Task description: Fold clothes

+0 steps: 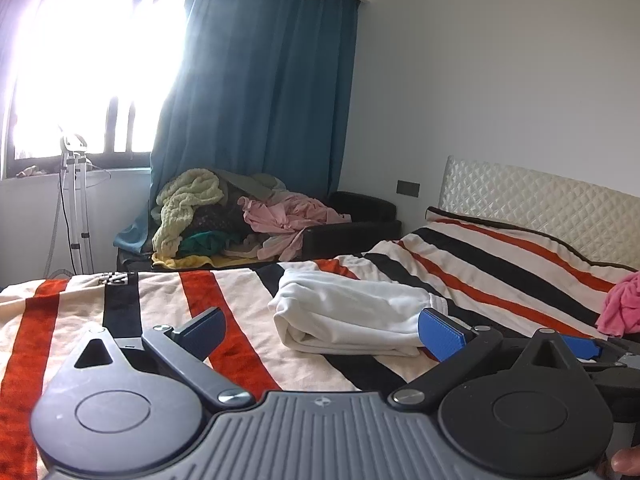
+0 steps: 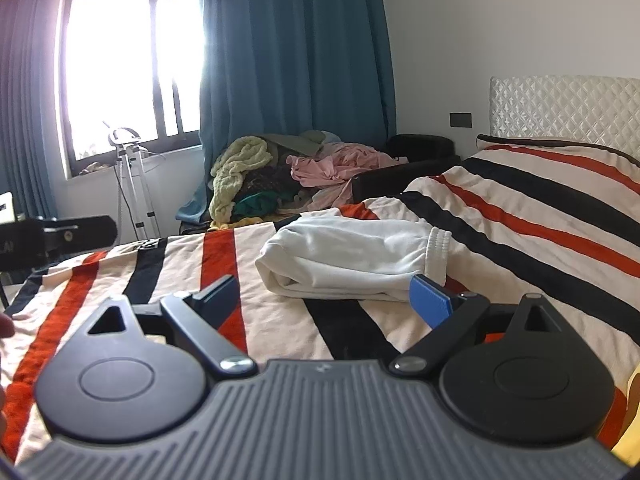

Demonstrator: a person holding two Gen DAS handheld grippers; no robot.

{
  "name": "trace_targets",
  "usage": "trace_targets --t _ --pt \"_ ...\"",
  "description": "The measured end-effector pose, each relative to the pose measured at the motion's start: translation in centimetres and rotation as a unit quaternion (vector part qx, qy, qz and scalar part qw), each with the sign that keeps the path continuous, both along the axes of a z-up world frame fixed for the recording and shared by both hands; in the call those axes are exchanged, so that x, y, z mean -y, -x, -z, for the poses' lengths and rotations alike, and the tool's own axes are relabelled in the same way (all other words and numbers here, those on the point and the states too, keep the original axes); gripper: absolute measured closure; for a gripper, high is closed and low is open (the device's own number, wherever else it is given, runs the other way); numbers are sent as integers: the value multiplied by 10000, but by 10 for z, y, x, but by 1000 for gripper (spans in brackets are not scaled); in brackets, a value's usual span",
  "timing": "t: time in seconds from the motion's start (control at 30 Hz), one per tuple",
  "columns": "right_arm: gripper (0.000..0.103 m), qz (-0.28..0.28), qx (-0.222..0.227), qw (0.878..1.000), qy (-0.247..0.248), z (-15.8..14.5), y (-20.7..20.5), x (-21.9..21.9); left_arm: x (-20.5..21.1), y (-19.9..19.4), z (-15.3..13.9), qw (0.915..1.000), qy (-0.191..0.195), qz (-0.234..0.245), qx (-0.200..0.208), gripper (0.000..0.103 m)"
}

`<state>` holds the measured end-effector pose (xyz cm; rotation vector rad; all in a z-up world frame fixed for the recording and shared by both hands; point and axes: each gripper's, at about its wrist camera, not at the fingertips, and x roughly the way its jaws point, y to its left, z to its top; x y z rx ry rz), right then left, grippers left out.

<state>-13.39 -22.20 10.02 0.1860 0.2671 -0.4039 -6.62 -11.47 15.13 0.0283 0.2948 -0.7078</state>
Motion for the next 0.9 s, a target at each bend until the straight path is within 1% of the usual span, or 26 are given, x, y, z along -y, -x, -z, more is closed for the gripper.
trace_targets --t 0.27,0.43,0.57,0.7,0.9 --pt "9 52 40 10000 -48 7 -2 3 5 -2 8 10000 14 -63 -34 0" --pt "9 101 224 9997 68 15 5 -1 5 1 12 10000 -5 -55 -11 0" --pt "9 153 143 9997 -86 25 2 -3 2 2 17 9999 38 -78 -79 0" --pt "10 169 274 9993 193 27 3 -12 -2 2 25 9998 -1 -139 -144 0" --pt "9 208 314 9992 137 28 5 -11 -3 4 35 9996 -71 -157 -221 0"
